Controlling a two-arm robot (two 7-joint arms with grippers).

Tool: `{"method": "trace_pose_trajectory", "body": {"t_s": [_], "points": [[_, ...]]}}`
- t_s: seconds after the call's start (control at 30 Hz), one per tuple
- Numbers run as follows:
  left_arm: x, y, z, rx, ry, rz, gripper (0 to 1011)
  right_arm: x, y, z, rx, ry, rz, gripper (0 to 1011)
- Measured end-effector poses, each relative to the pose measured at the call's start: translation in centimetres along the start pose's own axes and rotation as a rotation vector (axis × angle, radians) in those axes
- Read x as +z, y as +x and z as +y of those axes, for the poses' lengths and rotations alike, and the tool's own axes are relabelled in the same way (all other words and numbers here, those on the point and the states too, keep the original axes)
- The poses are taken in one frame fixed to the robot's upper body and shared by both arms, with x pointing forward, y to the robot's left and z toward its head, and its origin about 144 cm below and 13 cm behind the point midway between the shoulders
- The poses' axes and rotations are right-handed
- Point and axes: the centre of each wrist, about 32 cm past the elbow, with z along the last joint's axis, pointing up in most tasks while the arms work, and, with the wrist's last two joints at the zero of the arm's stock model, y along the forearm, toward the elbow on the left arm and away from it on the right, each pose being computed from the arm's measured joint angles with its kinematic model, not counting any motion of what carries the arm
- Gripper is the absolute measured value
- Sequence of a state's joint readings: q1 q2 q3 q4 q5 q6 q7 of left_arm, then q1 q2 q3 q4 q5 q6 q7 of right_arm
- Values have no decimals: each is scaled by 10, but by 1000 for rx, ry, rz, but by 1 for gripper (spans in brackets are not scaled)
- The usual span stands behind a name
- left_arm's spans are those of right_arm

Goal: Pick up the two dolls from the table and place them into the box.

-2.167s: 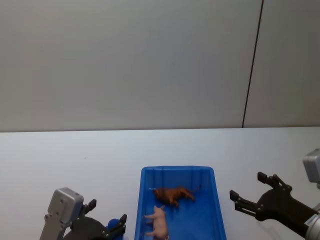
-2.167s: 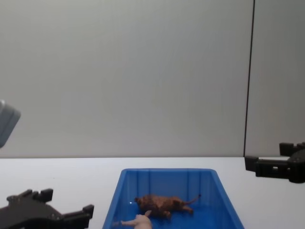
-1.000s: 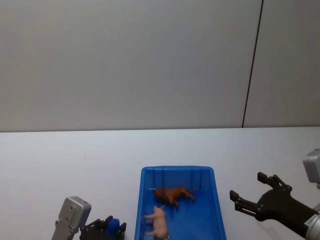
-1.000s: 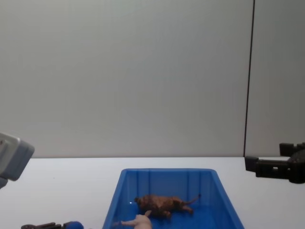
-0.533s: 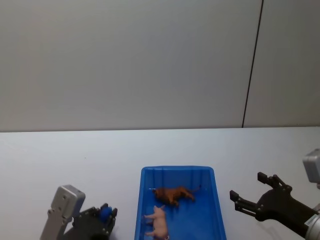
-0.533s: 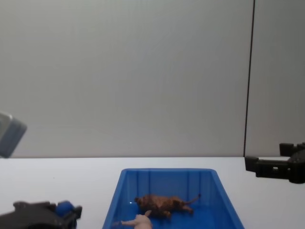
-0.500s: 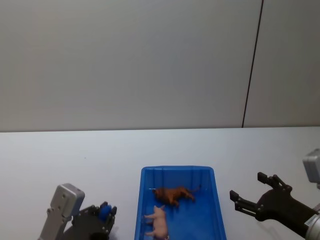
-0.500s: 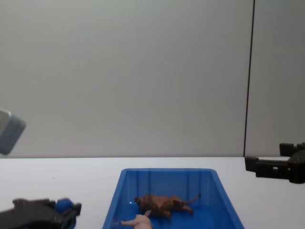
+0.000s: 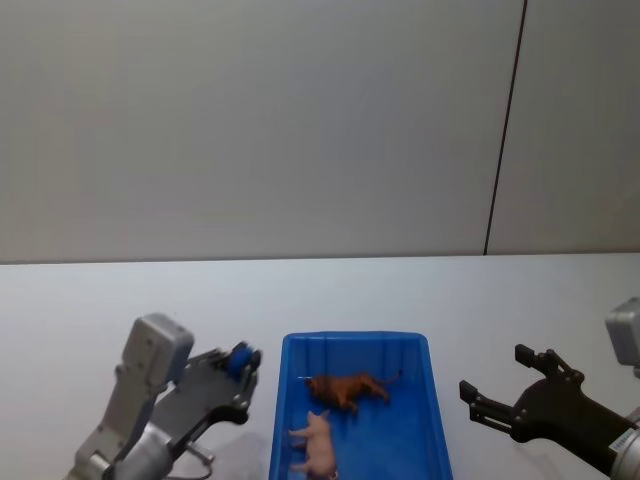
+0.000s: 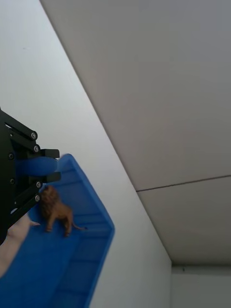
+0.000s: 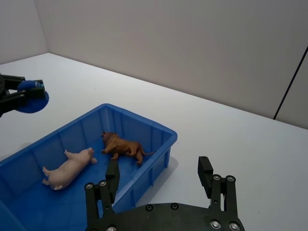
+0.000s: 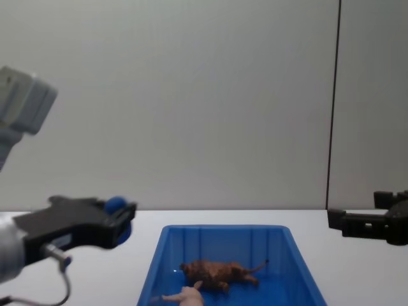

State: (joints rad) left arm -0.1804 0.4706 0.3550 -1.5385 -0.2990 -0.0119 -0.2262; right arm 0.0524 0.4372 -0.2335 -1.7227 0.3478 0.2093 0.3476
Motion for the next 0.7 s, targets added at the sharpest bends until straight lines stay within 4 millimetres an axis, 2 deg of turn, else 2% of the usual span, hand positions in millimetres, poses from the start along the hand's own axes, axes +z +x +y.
{"method": "trace_pose_trajectory", "body": {"t_s": [0.23, 0.3, 0.43, 0.5, 0.53, 0.57, 0.7], "points": [[14, -11, -21, -65, -64, -7, 119, 0, 0, 0, 0, 0, 0, 1001], [18, -16, -28, -90, -82, -8, 142, 0, 0, 0, 0, 0, 0, 1001], [24, -23, -39, -130, -110, -8, 313, 0, 0, 0, 0, 0, 0, 1001], [26, -27, -45, -151, -125, -8, 354, 0, 0, 0, 0, 0, 0, 1001], [27, -28, -47, -157, -130, -7, 414, 0, 0, 0, 0, 0, 0, 1001], [28, -29, -49, -163, -134, -7, 414, 0, 0, 0, 0, 0, 0, 1001], [31, -34, -55, -189, -156, -6, 560, 0, 0, 0, 0, 0, 0, 1001]]}}
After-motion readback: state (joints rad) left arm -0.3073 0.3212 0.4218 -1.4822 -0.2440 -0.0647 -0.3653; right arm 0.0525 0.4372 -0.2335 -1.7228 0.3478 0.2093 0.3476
